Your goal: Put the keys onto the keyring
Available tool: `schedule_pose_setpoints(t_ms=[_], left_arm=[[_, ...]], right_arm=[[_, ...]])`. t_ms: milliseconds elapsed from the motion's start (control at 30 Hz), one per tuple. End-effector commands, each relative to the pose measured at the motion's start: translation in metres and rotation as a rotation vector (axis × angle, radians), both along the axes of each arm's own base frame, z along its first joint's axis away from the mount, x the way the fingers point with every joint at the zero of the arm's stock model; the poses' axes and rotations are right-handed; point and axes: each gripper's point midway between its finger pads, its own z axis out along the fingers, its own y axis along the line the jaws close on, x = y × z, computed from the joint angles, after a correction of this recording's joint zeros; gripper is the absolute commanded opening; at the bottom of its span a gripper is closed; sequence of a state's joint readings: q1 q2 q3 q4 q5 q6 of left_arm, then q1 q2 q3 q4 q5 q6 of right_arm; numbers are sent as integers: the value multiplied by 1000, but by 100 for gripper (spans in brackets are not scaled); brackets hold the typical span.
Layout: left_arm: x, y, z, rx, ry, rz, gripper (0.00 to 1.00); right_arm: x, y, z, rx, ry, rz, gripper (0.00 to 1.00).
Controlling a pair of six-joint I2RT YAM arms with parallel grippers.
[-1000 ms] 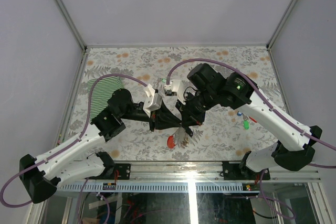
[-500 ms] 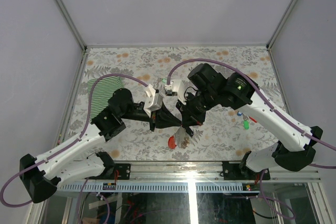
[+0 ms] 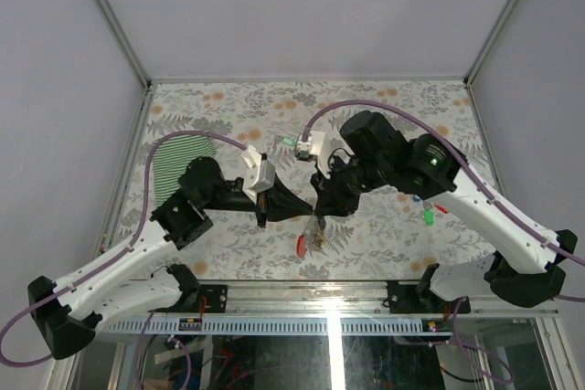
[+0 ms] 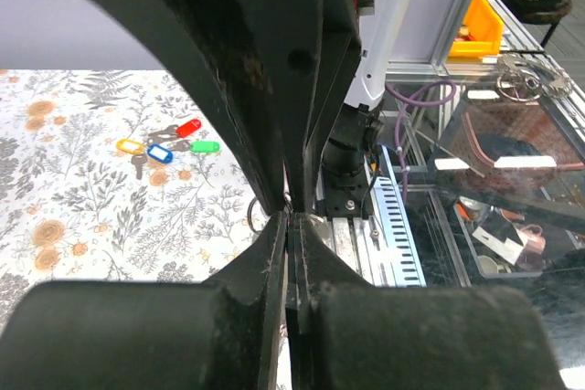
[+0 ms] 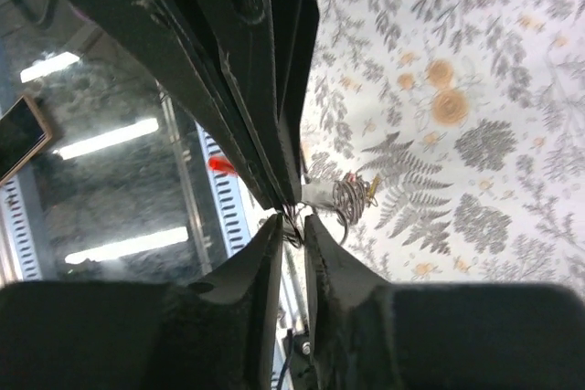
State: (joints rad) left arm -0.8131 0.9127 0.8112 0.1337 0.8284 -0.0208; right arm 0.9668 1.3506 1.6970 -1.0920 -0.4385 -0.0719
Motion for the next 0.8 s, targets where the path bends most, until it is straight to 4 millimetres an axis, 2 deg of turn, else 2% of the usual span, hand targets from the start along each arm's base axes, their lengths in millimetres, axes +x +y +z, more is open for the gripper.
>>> schedule_pose_setpoints(t_ms=[0, 133, 300, 567, 767], left_arm=[[5, 6, 23, -93, -17, 88, 0], [10, 11, 31, -141, -11, 142, 0], [14, 17, 40, -202, 12, 199, 0], [11, 28, 57, -350, 37, 227, 0], [4, 34, 66, -394, 29, 210, 0]], right_arm=[[13, 5, 40, 177, -122, -84, 25], [22, 2, 51, 245, -181, -151, 33], [32, -2, 60, 345, -222, -262, 37], [27, 3, 72, 554, -156, -348, 42], [24, 6, 85, 730, -68, -407, 50]])
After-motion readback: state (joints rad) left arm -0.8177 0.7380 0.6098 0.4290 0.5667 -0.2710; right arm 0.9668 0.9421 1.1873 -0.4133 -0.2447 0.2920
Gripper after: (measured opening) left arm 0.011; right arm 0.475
